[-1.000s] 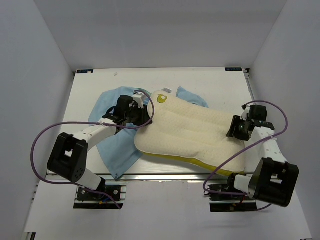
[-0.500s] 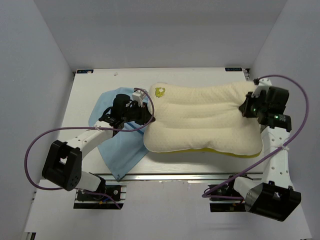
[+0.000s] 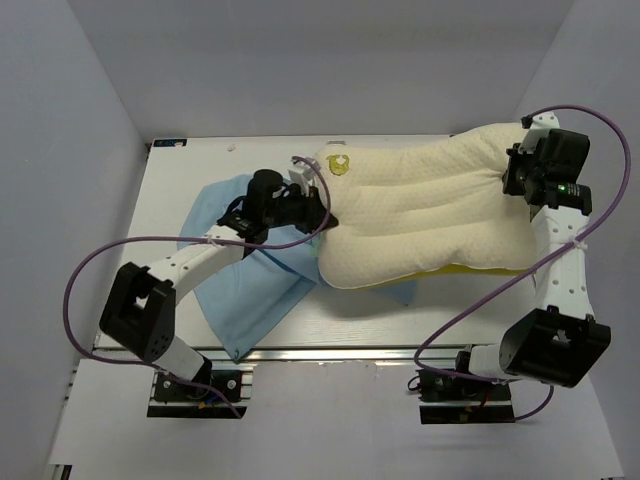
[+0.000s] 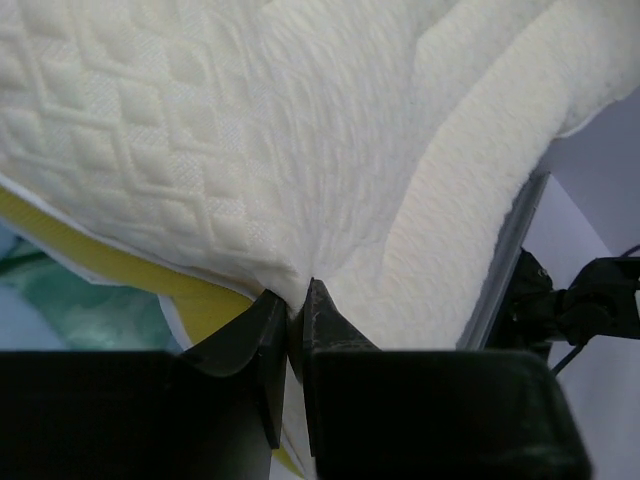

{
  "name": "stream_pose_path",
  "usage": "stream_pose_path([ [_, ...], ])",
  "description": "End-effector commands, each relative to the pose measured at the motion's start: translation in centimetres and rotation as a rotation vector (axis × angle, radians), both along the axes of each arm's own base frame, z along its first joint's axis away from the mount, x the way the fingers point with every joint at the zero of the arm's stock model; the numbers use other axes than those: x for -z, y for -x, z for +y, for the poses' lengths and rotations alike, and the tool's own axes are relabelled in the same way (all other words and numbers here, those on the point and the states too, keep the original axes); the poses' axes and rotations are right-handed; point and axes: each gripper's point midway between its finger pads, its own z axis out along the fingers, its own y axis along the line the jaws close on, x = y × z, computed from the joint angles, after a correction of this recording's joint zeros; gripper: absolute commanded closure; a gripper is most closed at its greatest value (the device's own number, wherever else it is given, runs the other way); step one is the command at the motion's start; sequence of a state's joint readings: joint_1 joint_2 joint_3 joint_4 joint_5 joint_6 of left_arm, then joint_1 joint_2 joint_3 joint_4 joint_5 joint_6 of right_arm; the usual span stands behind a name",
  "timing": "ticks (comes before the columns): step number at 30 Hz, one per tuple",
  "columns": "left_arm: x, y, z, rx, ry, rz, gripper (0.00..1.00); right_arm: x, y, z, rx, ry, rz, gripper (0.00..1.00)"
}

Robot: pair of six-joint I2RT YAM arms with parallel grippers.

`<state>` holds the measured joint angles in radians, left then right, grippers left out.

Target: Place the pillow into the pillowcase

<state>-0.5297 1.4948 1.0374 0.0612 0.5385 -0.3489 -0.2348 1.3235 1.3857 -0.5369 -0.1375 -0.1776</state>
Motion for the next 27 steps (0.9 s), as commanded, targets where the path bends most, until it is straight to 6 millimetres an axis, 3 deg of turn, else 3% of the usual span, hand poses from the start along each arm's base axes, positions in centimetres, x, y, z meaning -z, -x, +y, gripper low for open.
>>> stream_pose_path([
  [1,-2.4,2.2,-4.8,0.136,0.06,-0.01,0.8,-5.9,-2.0,-3.6,0.102,0.165,-0.175,1.0],
  [4,-1.4,3.9,-7.0,0.178,0.057,0.028,0.8,-3.6,-2.1,-4.8,0.122,0.215,-0.114,1.0],
  [5,-0.6,4.2,-7.4,0.182,0.05,0.044,0.8,-2.9,-2.3,-4.9,0.119,0.224,-0.1,0.96],
  [6,-0.1,4.4,-7.7,0.182,0.047,0.054,0.8,-1.7,-2.4,-5.0,0.113,0.232,-0.081,0.81],
  [8,2.1,4.5,-8.0,0.153,0.011,0.087,0.8,-0.5,-2.6,-5.2,0.099,0.253,-0.061,0.66],
  [9,2.9,4.4,-7.9,0.137,-0.001,0.106,0.8,0.3,-2.7,-5.2,0.088,0.253,-0.041,0.52],
  [11,4.6,3.6,-7.4,0.078,-0.041,0.121,0.79,0.3,-2.6,-3.9,0.005,0.233,-0.042,0.43],
  [12,5.8,3.4,-7.2,0.064,-0.07,0.136,0.78,-0.1,-2.5,-2.5,-0.071,0.204,-0.057,0.26],
  [13,6.4,3.1,-7.1,0.05,-0.088,0.14,0.78,-0.6,-2.1,-1.6,-0.119,0.191,-0.059,0.17],
  [14,6.7,2.4,-7.0,0.022,-0.106,0.131,0.78,-1.9,-1.4,-0.6,-0.182,0.213,-0.093,0.11],
  [15,7.7,2.2,-6.9,0.016,-0.137,0.144,0.78,-2.6,-1.0,0.2,-0.221,0.204,-0.111,0.11],
  [19,7.8,1.4,-7.3,0.013,-0.157,0.14,0.74,-5.5,1.8,6.4,-0.511,0.091,-0.207,0.11],
  [21,6.7,1.2,-7.7,0.024,-0.141,0.122,0.56,-5.6,3.5,11.0,-0.663,-0.024,-0.204,0.11],
  [22,6.2,1.2,-7.7,0.028,-0.135,0.107,0.42,-4.7,4.1,12.6,-0.699,-0.06,-0.176,0.11],
  [23,5.5,1.2,-7.8,0.034,-0.124,0.092,0.37,-4.0,5.0,16.2,-0.761,-0.092,-0.147,0.11],
  [25,3.6,1.3,-7.6,0.029,-0.099,0.058,0.3,-2.8,6.2,20.1,-0.816,-0.122,-0.128,0.11],
  [26,2.9,1.2,-7.4,0.02,-0.099,0.037,0.27,-1.4,6.8,23.2,-0.875,-0.15,-0.125,0.11],
  [27,2.0,1.1,-7.2,0.011,-0.092,0.015,0.25,-0.9,7.2,24.4,-0.881,-0.207,-0.101,0.11],
])
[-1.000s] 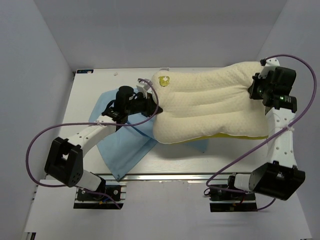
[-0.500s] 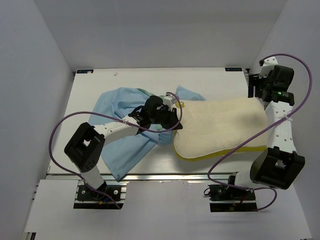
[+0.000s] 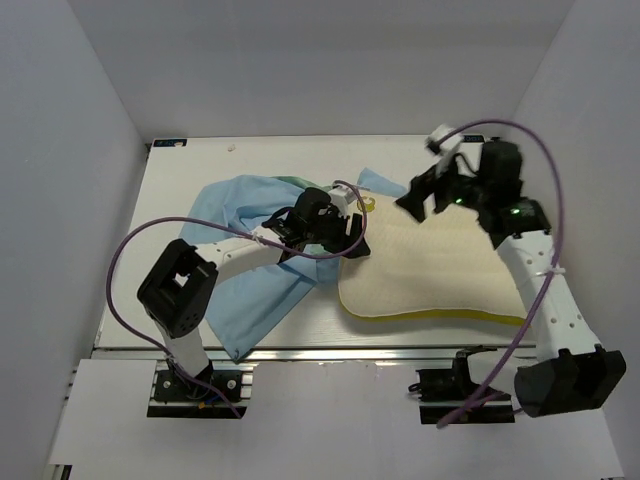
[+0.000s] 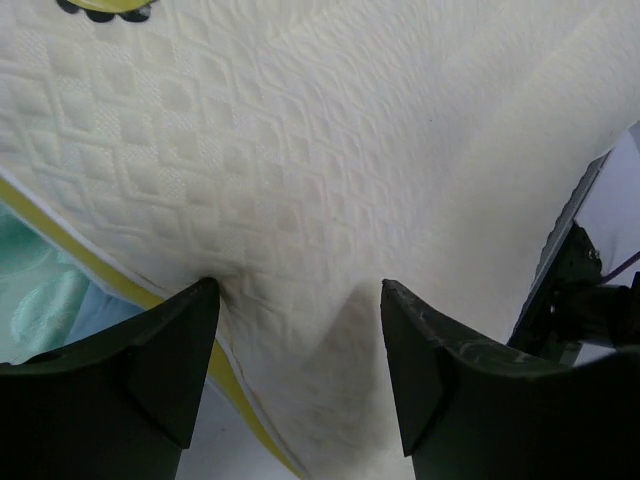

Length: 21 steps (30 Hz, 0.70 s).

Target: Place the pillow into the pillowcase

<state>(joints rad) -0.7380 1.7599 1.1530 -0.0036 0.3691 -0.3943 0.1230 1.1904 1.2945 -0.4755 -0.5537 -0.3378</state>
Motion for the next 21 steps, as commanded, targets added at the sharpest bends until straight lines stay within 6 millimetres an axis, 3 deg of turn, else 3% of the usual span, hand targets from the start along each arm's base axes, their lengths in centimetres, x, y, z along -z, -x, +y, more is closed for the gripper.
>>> stream_pose_path([
  [1,-7.2,-0.8,0.8,-0.029,0.062,-0.15,0.24,2.9,2.0,6.3,-0.128,-0.128,0.143,0.11],
  [3,-8.3,-1.4,2.0,-0.086,0.026,-0.196,0.22,3.7,1.7,7.5,-0.13,-0.171,0.215,0.11],
  [4,-9.2,-1.3,3.1,-0.115,0.01,-0.214,0.21,5.0,1.2,8.4,-0.132,-0.163,0.256,0.11],
  [5,-9.4,-1.6,3.9,-0.141,-0.015,-0.234,0.21,5.6,0.0,8.3,-0.071,-0.147,0.248,0.11],
  [9,-8.3,-3.8,9.6,-0.313,-0.128,-0.243,0.21,10.0,-2.3,9.7,0.125,-0.059,0.325,0.11],
  [10,-7.1,-3.9,10.8,-0.329,-0.152,-0.221,0.21,11.9,-2.3,10.6,0.13,-0.032,0.372,0.11],
  [13,-5.9,-4.9,13.8,-0.364,-0.189,-0.233,0.21,14.2,-2.4,11.6,0.061,-0.002,0.39,0.1],
  [15,-5.5,-5.7,15.1,-0.374,-0.209,-0.246,0.21,14.1,-2.3,11.5,-0.029,0.053,0.365,0.11],
  [20,-5.4,-7.5,15.6,-0.359,-0.207,-0.295,0.21,14.0,-2.4,9.5,-0.145,-0.027,0.384,0.11],
  [21,-4.3,-7.9,15.4,-0.352,-0.224,-0.279,0.21,13.8,-2.5,9.0,-0.132,-0.042,0.373,0.11],
])
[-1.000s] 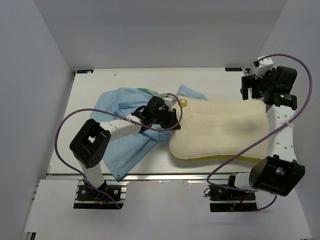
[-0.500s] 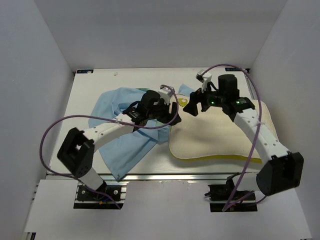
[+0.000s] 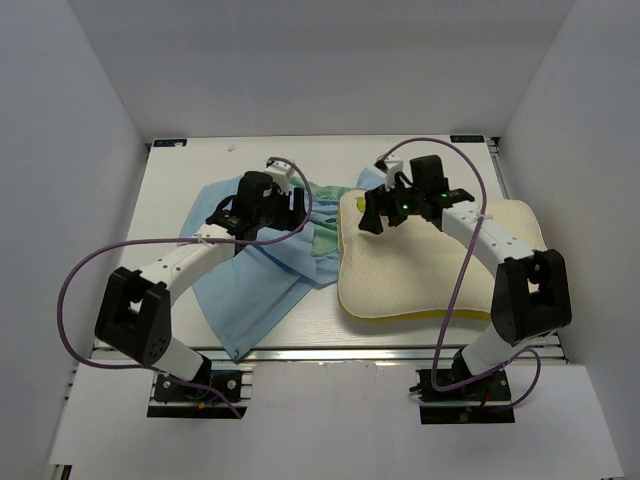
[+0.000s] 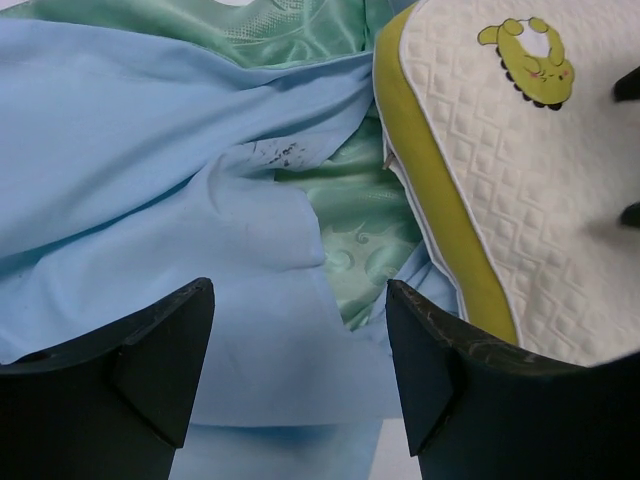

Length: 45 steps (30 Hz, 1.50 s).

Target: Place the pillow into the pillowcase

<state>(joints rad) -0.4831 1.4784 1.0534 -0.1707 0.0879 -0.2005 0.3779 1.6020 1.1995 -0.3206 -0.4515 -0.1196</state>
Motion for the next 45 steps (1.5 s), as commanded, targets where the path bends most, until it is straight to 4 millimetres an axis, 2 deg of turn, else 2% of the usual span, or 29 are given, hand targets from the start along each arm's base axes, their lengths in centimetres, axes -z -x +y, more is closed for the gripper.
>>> stream_pose_path([
  [1,0.1,-1.1,-0.5,0.044,-0.025,-0.039,0.21,-1.9,-0.9,-1.4,-0.029,-0.088,-0.095,0.11],
  [4,1.5,-2.0,-0.7,0.054,-0.054,-0.017,0.21,-0.3,-0.5,-2.1,-0.004,-0.075,-0.101,0.11],
  [7,2.1,-2.5,-0.7,0.048,-0.063,-0.022,0.22,0.2,0.2,-2.2,-0.009,-0.082,-0.086,0.11],
  [13,3.0,-2.6,0.4,0.026,-0.112,-0.055,0.22,-1.7,0.1,-2.8,-0.014,-0.101,-0.155,0.1],
  [19,2.6,-3.2,0.7,0.029,-0.151,-0.088,0.22,-1.0,-0.2,-3.2,0.016,-0.122,-0.129,0.1],
  [20,2.6,-3.3,0.8,0.029,-0.159,-0.089,0.22,-1.0,-0.7,-3.1,0.019,-0.119,-0.124,0.11],
  [27,2.0,-3.0,0.9,0.039,-0.152,-0.139,0.22,-0.2,0.0,-1.4,-0.003,-0.067,-0.09,0.13],
  [29,1.4,-2.9,0.1,0.073,-0.129,-0.136,0.22,0.5,0.0,-1.5,0.005,-0.037,-0.082,0.2],
  [30,1.2,-2.9,-0.3,0.091,-0.119,-0.135,0.22,0.9,0.0,-1.5,0.006,-0.03,-0.073,0.32],
  [31,0.0,-3.3,-1.1,0.105,-0.106,-0.156,0.23,1.5,0.0,-1.7,0.01,-0.015,-0.059,0.39],
  [32,-0.1,-3.4,-1.5,0.11,-0.111,-0.152,0.22,1.7,-0.1,-1.8,0.007,-0.004,-0.058,0.46],
  [33,-0.2,-3.5,-1.8,0.114,-0.114,-0.149,0.22,2.0,0.0,-1.9,0.006,0.005,-0.048,0.61],
  [34,1.0,-3.7,-2.5,0.127,-0.133,-0.119,0.22,2.1,0.1,-1.8,-0.002,0.005,-0.039,0.68],
  [35,0.4,-4.4,-2.7,0.137,-0.164,-0.125,0.23,2.3,0.2,-1.7,-0.008,0.005,-0.032,0.73],
  [36,0.8,-4.6,-3.1,0.148,-0.187,-0.116,0.23,2.2,0.4,-1.6,-0.019,-0.003,-0.027,0.84],
  [37,2.4,-4.9,-3.5,0.154,-0.217,-0.084,0.23,2.0,0.3,-1.5,-0.023,-0.005,-0.027,0.89],
  [39,2.8,-5.7,-3.5,0.143,-0.26,-0.07,0.23,1.5,0.5,-1.4,-0.032,-0.013,-0.03,1.0],
  [40,4.1,-5.9,-3.6,0.151,-0.277,-0.043,0.23,1.2,0.5,-1.4,-0.033,-0.016,-0.035,1.0],
  [41,4.5,-6.2,-2.9,0.128,-0.314,-0.034,0.23,0.6,0.6,-1.5,-0.034,-0.021,-0.053,1.0],
  [42,4.4,-6.5,-3.0,0.131,-0.32,-0.038,0.23,0.2,0.8,-1.5,-0.036,-0.027,-0.06,0.96],
  [43,4.6,-6.6,-3.1,0.142,-0.335,-0.041,0.23,-0.2,0.9,-1.4,-0.043,-0.034,-0.069,0.88],
  [44,5.1,-6.5,-2.9,0.144,-0.348,-0.024,0.23,-0.9,1.1,-1.4,-0.047,-0.041,-0.085,0.76],
  [45,5.0,-6.7,-2.9,0.149,-0.358,-0.027,0.23,-1.2,1.4,-1.5,-0.052,-0.044,-0.085,0.51],
])
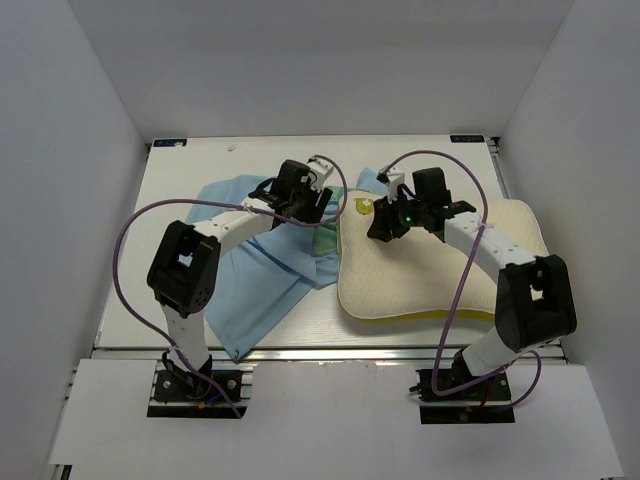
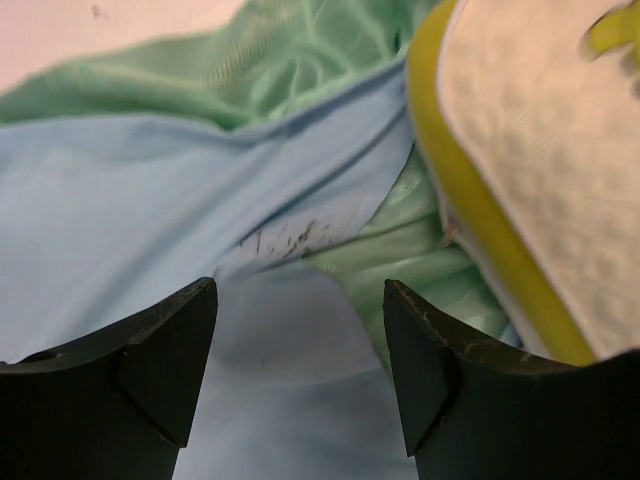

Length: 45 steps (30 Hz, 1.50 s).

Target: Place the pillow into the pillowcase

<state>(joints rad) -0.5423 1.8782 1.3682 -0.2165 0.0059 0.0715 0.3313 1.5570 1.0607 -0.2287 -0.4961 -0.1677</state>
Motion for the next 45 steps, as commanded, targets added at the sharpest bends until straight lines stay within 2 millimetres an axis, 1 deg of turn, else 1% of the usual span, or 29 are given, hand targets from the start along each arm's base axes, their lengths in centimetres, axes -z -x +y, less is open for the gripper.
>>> stream_pose_path([
  [1,-0.7,-0.2,1.1,-0.001,-0.075,-0.002,0.23,-4.1,0.6,0.3,-0.044,-0.037,-0.084,0.42],
  [3,-0.2,-0.2,1.6,0.003,-0.111,0.006,0.23,-4.7,0.9,0.1,-0.044,-0.039,-0.104,0.31],
  [4,0.3,0.0,1.7,0.007,-0.128,0.017,0.23,-5.2,0.9,0.0,-0.046,-0.039,-0.124,0.28],
  [5,1.0,0.0,1.9,0.005,-0.147,0.028,0.23,-5.3,1.0,0.0,-0.046,-0.04,-0.126,0.28],
  [9,2.5,-0.7,2.9,-0.033,-0.208,0.034,0.23,-5.4,1.5,0.2,-0.066,-0.049,-0.122,0.27],
  [11,2.6,-1.2,2.8,-0.041,-0.211,0.029,0.26,-5.2,1.6,0.2,-0.068,-0.05,-0.111,0.27],
  [12,3.1,-1.4,2.7,-0.045,-0.217,0.035,0.28,-5.0,1.8,0.2,-0.072,-0.049,-0.108,0.27],
  [14,2.7,-2.0,2.9,-0.068,-0.226,0.018,0.32,-4.8,1.9,0.2,-0.074,-0.046,-0.102,0.27],
  [16,3.2,-2.4,3.0,-0.078,-0.24,0.019,0.36,-4.5,2.0,0.1,-0.076,-0.046,-0.097,0.27],
  [17,3.0,-2.6,3.0,-0.081,-0.246,0.015,0.44,-4.5,2.0,0.2,-0.078,-0.048,-0.096,0.27],
  [19,3.7,-2.7,3.1,-0.077,-0.266,0.029,0.57,-4.0,2.1,0.2,-0.082,-0.046,-0.083,0.27],
  [20,3.6,-2.8,3.0,-0.077,-0.263,0.028,0.73,-4.0,2.1,0.2,-0.085,-0.047,-0.081,0.27],
  [21,3.7,-2.8,2.9,-0.078,-0.259,0.032,0.78,-3.8,2.2,0.3,-0.088,-0.046,-0.074,0.27],
  [24,3.0,-2.6,2.4,-0.073,-0.225,0.032,0.89,-3.4,2.5,0.3,-0.103,-0.043,-0.059,0.27],
  [25,2.7,-2.5,2.3,-0.072,-0.213,0.033,0.9,-3.3,2.7,0.4,-0.109,-0.043,-0.054,0.27],
  [26,1.4,-2.4,2.2,-0.076,-0.188,0.018,0.9,-3.3,2.8,0.4,-0.115,-0.046,-0.053,0.26],
  [28,0.3,-1.9,1.9,-0.067,-0.148,0.011,0.93,-3.4,3.1,0.4,-0.128,-0.043,-0.055,0.26],
  [29,-1.7,-1.7,1.7,-0.064,-0.113,-0.02,0.93,-3.5,3.1,0.4,-0.129,-0.043,-0.058,0.26],
  [30,-2.0,-1.0,1.5,-0.056,-0.085,-0.013,0.92,-3.7,3.2,0.3,-0.13,-0.042,-0.065,0.26],
  [31,-2.9,-0.9,1.4,-0.053,-0.056,-0.029,0.88,-3.7,3.2,0.3,-0.126,-0.04,-0.068,0.26],
  [32,-3.7,-0.6,1.1,-0.053,-0.028,-0.03,0.78,-3.8,3.2,0.2,-0.123,-0.037,-0.071,0.26],
  [33,-4.9,-0.1,0.8,-0.038,0.01,-0.038,0.64,-3.9,3.1,0.1,-0.12,-0.035,-0.073,0.26],
  [34,-5.0,0.4,0.7,-0.035,0.026,-0.027,0.41,-4.0,3.1,0.1,-0.119,-0.036,-0.075,0.26],
  [35,-5.1,0.7,0.5,-0.031,0.041,-0.019,0.35,-3.9,3.1,0.1,-0.116,-0.032,-0.073,0.25],
  [36,-5.2,1.0,0.3,-0.034,0.063,-0.004,0.32,-3.8,3.0,0.0,-0.11,-0.029,-0.072,0.25],
  [38,-4.4,1.9,-0.2,-0.06,0.111,0.071,0.3,-3.6,3.0,-0.1,-0.103,-0.024,-0.069,0.25],
  [41,-2.2,2.6,0.3,-0.17,0.115,0.136,0.3,-3.3,3.1,-0.2,-0.092,-0.022,-0.064,0.25],
  [43,-0.5,2.9,0.8,-0.226,0.07,0.158,0.31,-3.1,3.1,-0.3,-0.085,-0.025,-0.063,0.25],
  [45,0.4,3.4,0.3,-0.251,0.047,0.167,0.33,-3.0,3.1,-0.3,-0.081,-0.026,-0.06,0.25],
])
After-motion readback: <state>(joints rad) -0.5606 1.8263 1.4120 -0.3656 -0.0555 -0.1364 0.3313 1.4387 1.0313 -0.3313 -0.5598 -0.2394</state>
